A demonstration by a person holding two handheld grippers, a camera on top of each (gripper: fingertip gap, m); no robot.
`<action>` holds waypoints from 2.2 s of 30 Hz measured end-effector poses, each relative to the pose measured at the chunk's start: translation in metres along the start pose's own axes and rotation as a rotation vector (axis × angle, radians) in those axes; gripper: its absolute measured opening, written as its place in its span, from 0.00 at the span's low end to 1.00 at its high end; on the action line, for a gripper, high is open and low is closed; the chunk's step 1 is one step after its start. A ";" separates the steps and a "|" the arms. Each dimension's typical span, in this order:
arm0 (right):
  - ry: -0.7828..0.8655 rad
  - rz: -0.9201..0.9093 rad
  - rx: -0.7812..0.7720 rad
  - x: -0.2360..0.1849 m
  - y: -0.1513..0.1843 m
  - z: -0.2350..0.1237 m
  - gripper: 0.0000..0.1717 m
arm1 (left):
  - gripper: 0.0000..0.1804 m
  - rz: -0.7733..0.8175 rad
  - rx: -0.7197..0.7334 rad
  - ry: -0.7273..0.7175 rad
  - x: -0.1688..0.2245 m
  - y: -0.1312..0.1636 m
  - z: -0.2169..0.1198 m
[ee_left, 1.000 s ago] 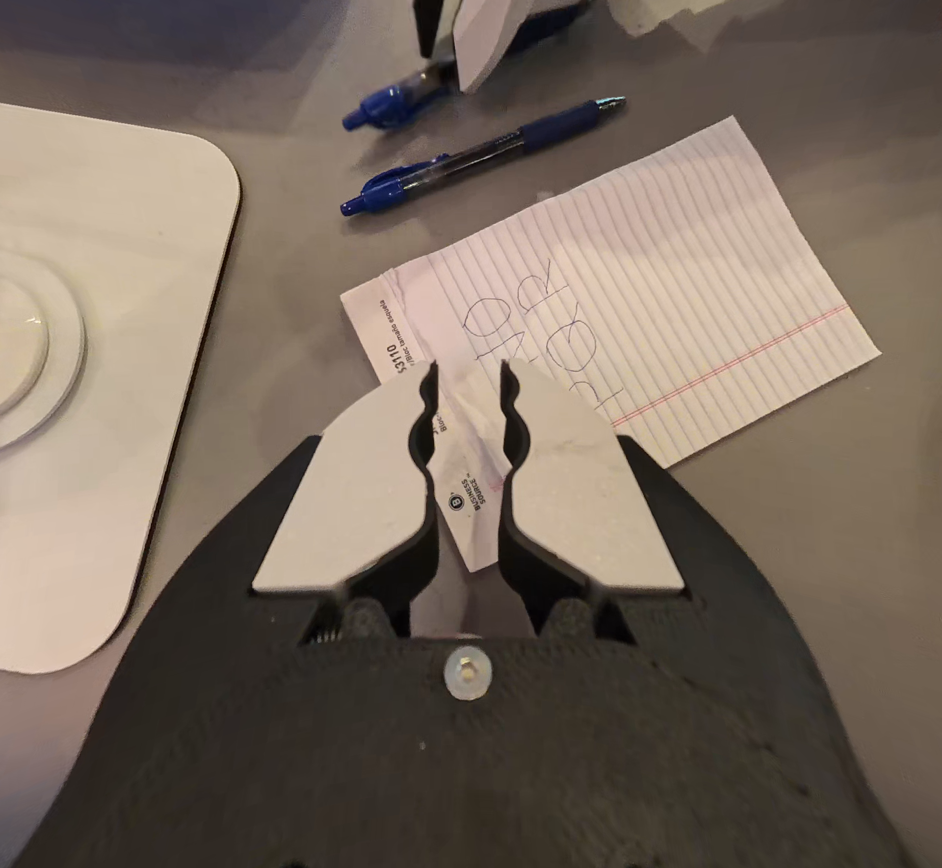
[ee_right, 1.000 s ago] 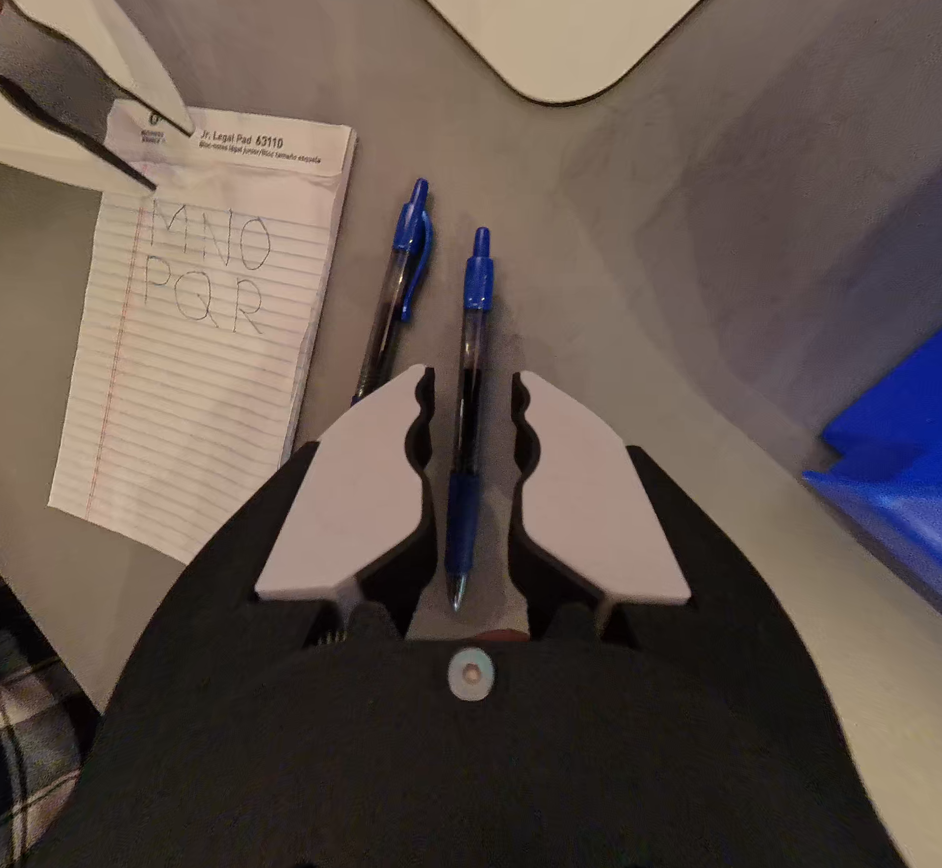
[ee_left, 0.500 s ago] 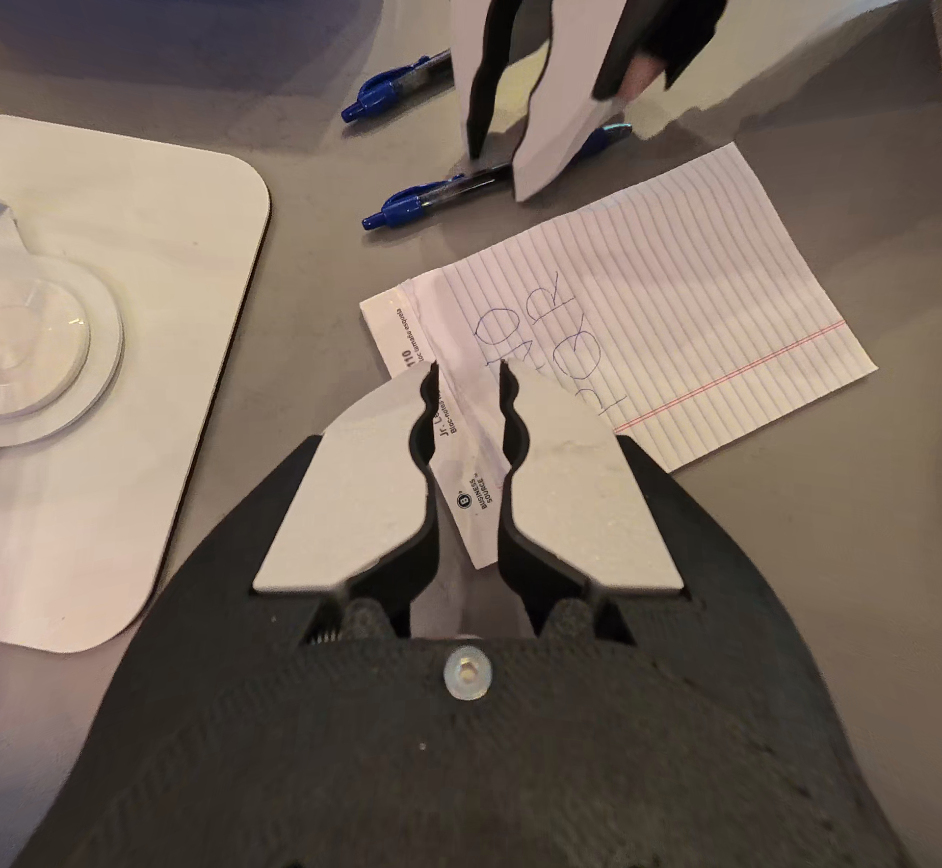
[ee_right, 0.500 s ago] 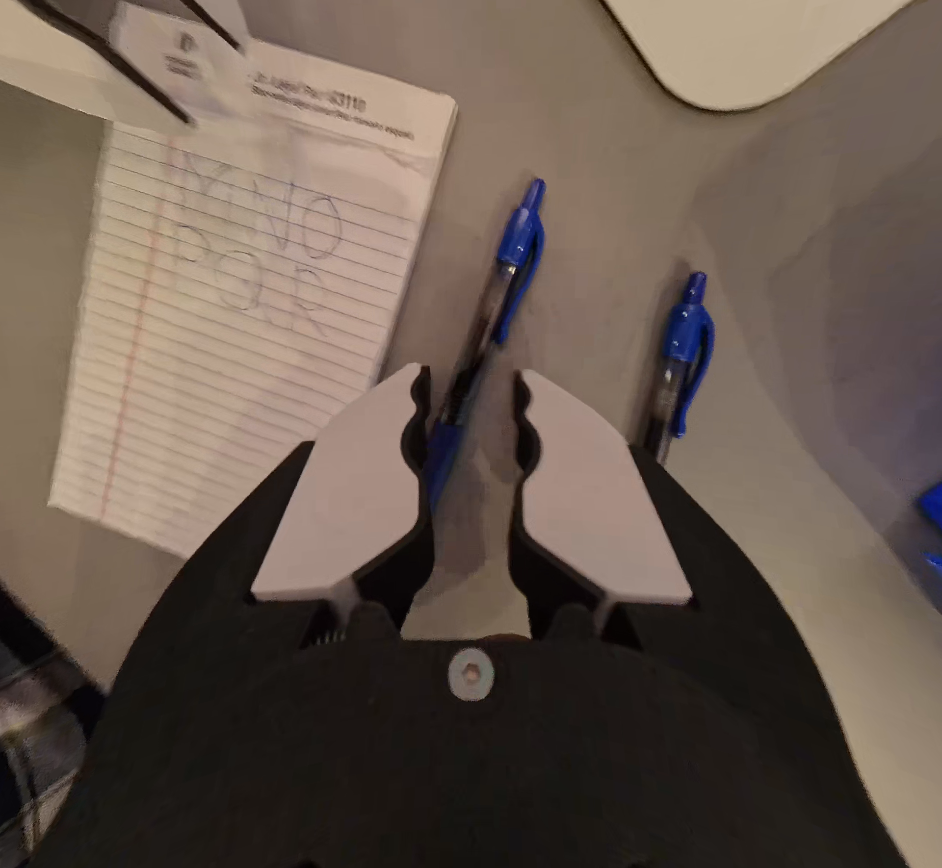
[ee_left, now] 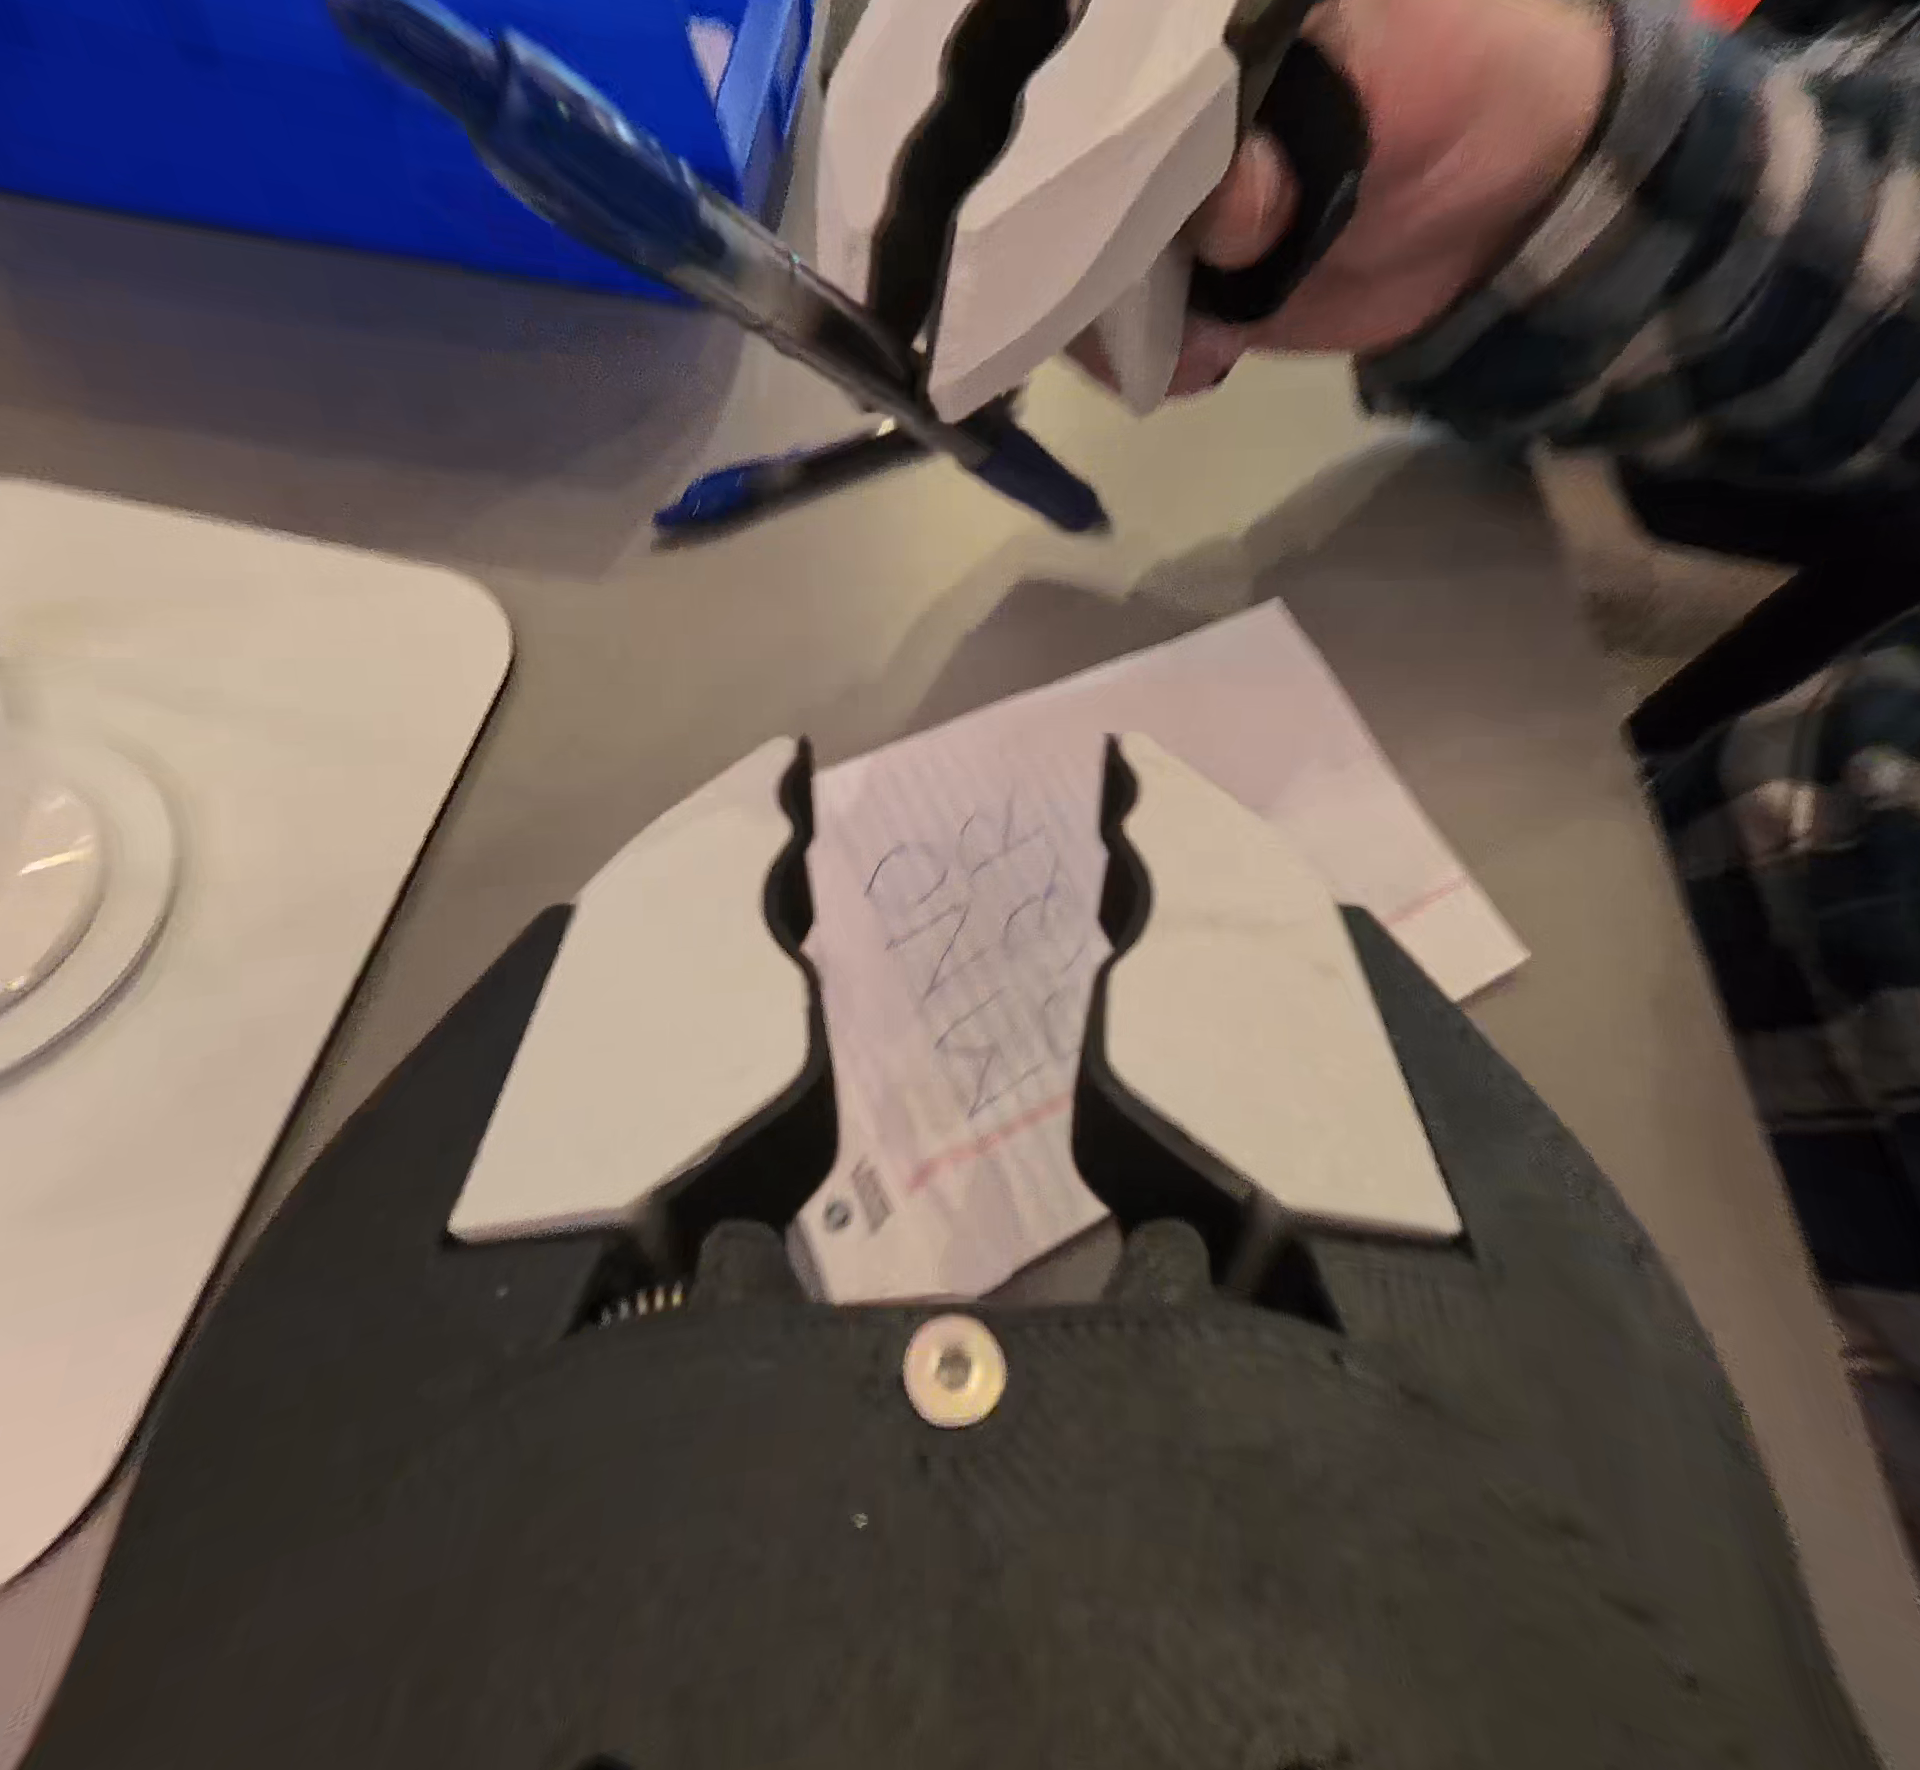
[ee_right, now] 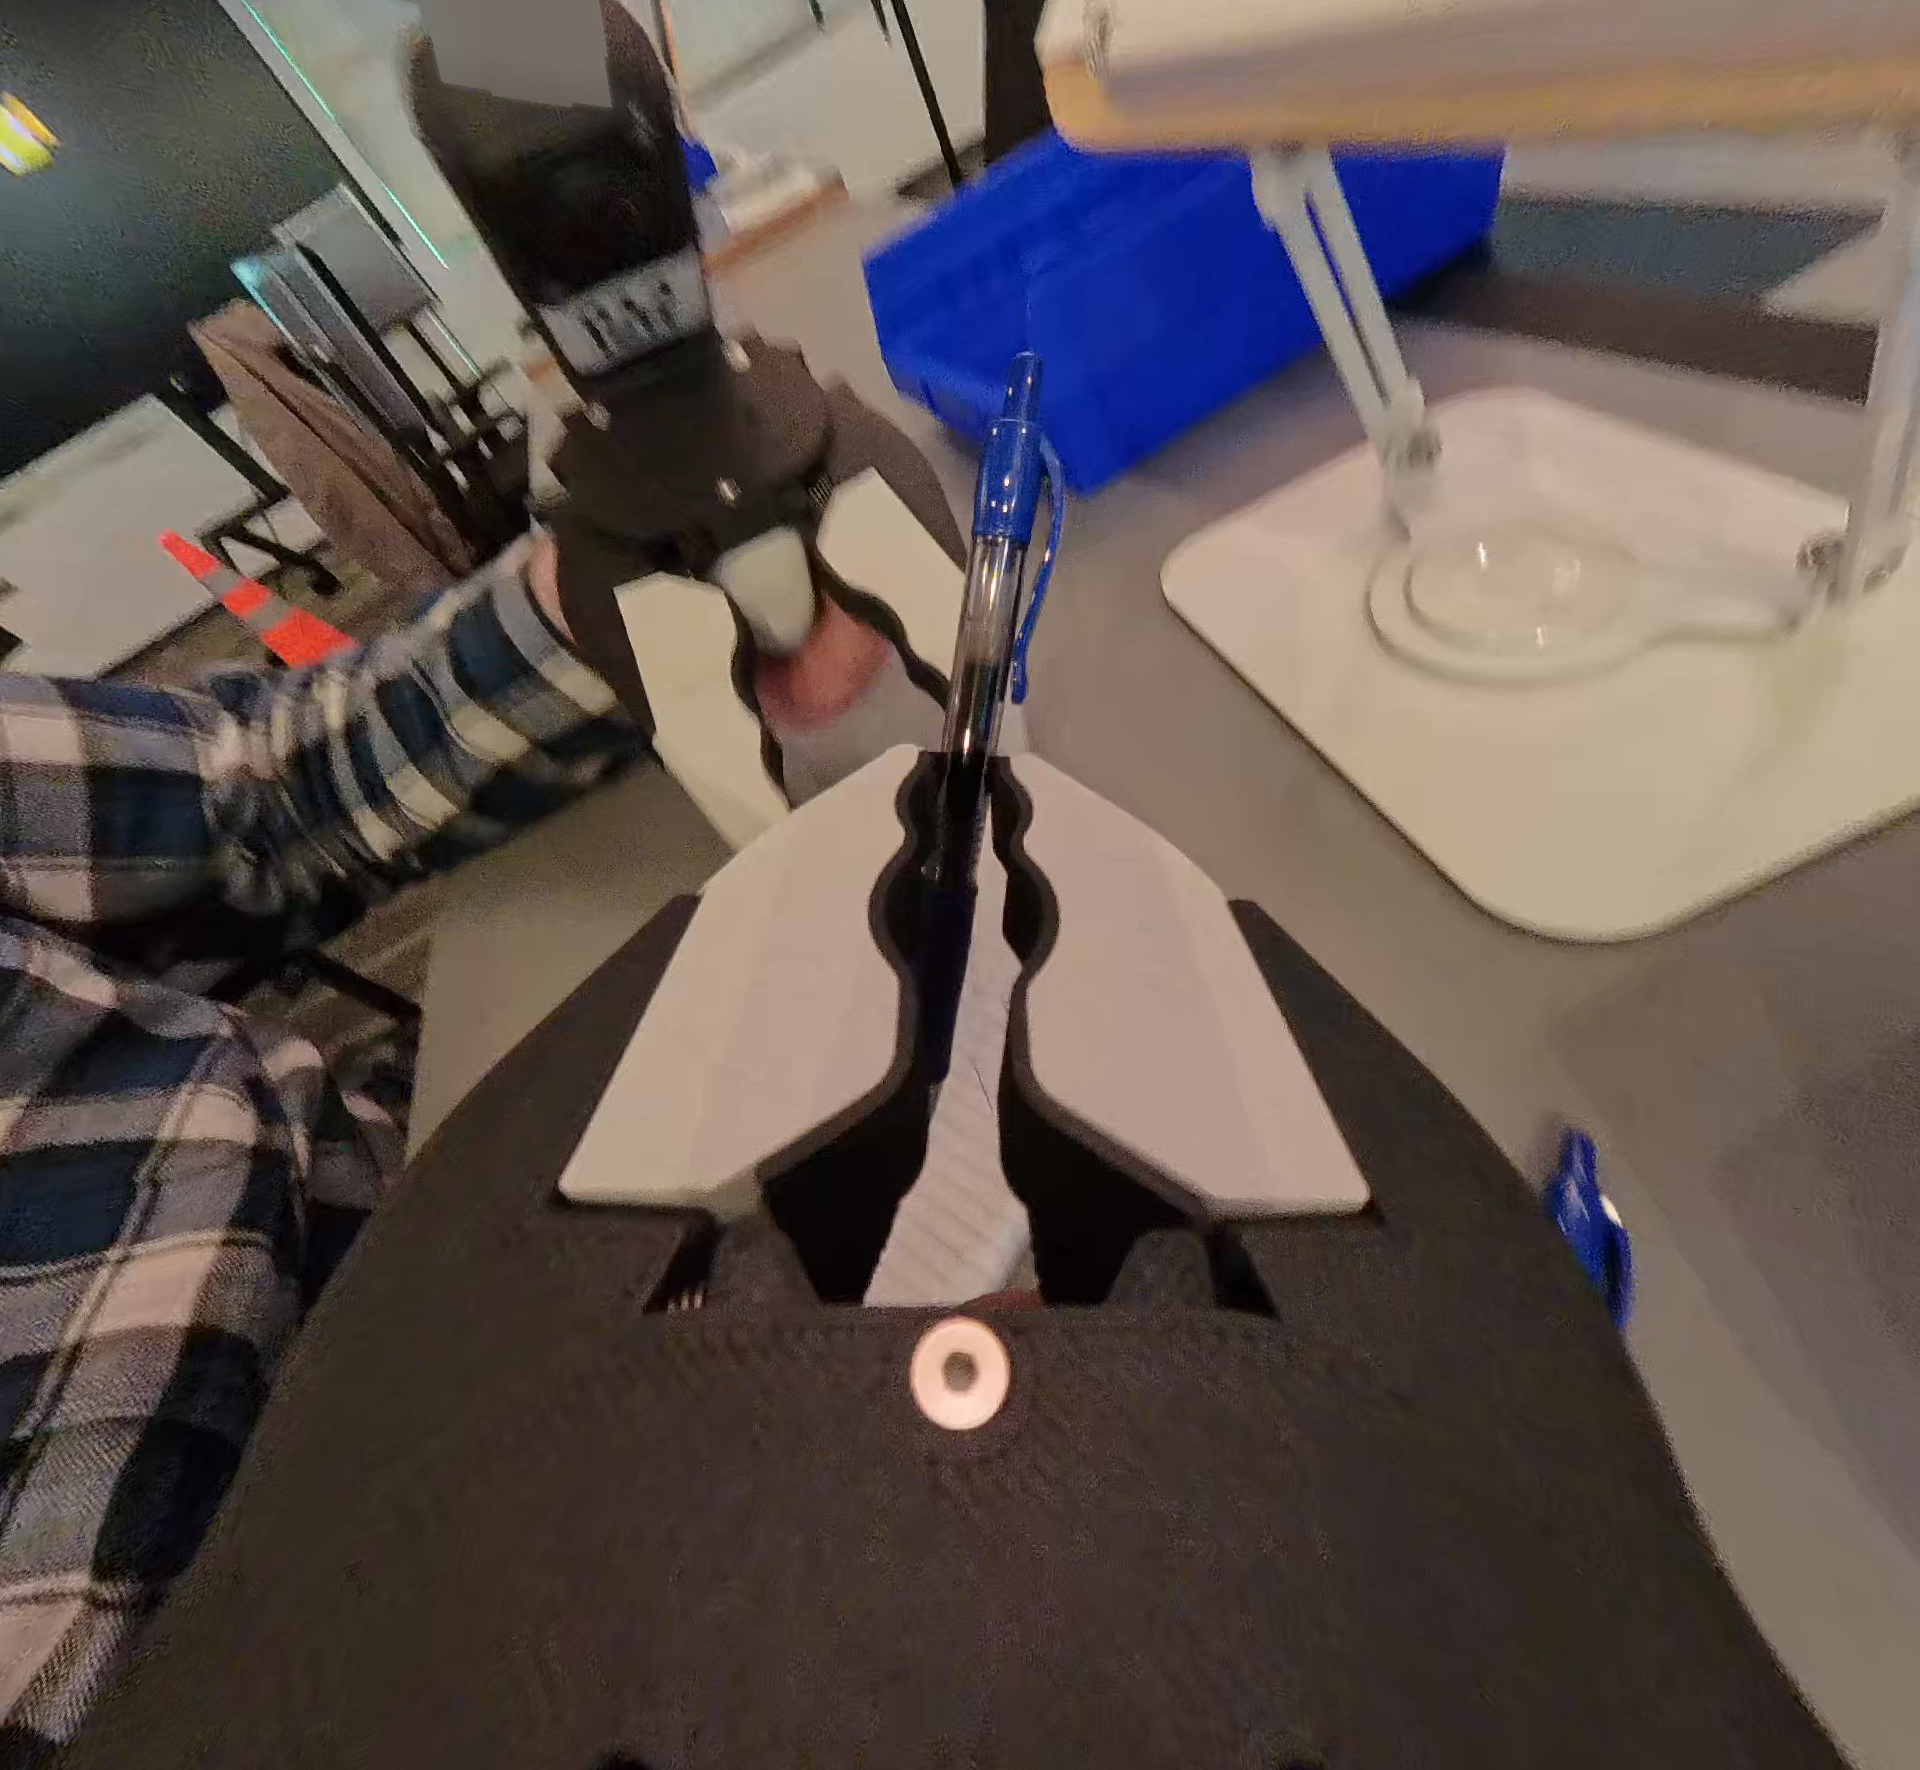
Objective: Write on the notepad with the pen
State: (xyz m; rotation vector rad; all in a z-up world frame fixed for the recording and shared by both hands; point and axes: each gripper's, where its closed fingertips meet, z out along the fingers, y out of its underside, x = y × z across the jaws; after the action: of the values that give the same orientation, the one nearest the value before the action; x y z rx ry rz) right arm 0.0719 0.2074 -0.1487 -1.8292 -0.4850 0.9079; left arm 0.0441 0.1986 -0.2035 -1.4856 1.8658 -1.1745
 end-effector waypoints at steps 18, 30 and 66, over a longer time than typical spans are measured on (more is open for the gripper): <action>-0.058 -0.331 0.155 -0.053 -0.034 0.011 0.16 | 0.06 -0.115 0.180 0.298 0.048 -0.035 0.000; 0.147 -1.050 -0.450 -0.054 -0.027 0.023 0.49 | 0.06 -0.078 0.103 0.349 0.063 -0.028 0.003; -0.025 -0.163 -0.379 -0.045 0.018 0.026 0.14 | 0.06 0.146 -0.173 -0.257 0.013 -0.011 0.010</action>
State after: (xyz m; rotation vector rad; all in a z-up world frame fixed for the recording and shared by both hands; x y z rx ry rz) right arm 0.0220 0.1852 -0.1545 -2.0811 -0.8555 0.7648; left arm 0.0543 0.1825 -0.1981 -1.4825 1.8972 -0.7328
